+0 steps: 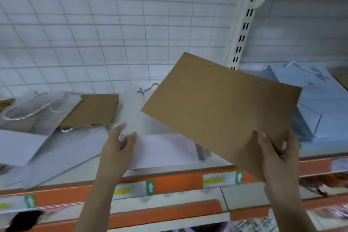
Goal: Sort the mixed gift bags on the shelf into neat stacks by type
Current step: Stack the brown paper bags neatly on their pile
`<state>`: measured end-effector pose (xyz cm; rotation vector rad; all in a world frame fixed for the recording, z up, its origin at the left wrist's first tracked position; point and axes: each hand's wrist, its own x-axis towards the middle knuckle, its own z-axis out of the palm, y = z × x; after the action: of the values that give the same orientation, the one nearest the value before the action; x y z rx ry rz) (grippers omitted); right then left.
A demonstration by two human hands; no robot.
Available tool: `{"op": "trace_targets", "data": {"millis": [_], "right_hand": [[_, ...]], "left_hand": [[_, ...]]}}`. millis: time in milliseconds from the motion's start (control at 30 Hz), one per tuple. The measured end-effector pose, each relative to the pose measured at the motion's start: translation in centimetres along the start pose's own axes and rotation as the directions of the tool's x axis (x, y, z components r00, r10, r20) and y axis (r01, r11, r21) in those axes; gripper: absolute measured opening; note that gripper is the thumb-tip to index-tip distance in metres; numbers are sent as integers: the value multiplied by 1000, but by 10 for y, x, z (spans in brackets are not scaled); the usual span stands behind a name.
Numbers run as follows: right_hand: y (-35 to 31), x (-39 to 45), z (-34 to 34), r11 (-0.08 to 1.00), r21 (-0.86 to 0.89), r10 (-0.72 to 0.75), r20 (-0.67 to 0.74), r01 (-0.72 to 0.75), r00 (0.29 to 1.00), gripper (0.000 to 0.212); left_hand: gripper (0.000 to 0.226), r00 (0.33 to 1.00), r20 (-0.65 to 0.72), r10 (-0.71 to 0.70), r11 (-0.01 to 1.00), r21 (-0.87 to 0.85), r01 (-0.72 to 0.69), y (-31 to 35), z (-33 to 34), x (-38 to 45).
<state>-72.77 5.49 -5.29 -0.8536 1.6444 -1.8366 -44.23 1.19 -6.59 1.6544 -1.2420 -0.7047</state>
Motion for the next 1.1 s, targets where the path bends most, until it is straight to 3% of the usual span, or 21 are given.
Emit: {"op": "trace_targets", "data": {"millis": [167, 333, 467, 600, 800, 967, 1100], "right_hand": [[1, 6, 10, 999, -40, 27, 59, -25, 998, 47], [-1, 18, 17, 996, -92, 30, 95, -21, 995, 42], [1, 26, 21, 995, -100, 27, 107, -16, 994, 47], [0, 40, 13, 996, -93, 13, 123, -2, 992, 35], [-5, 85, -22, 997, -60, -45, 155, 55, 987, 38], [-11, 143, -81, 999, -28, -35, 199, 41, 979, 30], [-16, 195, -144, 996, -57, -56, 240, 72, 969, 29]], "left_hand": [[50, 999, 37, 3, 977, 215, -10, 9, 13, 18], [50, 1000, -24, 10, 922, 386, 0, 8, 29, 21], [42, 997, -80, 12, 858, 513, 31, -1, 41, 19], [33, 987, -134, 85, 753, 658, 24, 3, 50, 17], [34, 953, -214, 216, 752, 659, -23, 33, 82, 16], [19, 906, -165, 389, 772, 596, -223, 77, 154, -13], [11, 912, -126, 390, 791, 552, -262, 112, 229, -58]]}}
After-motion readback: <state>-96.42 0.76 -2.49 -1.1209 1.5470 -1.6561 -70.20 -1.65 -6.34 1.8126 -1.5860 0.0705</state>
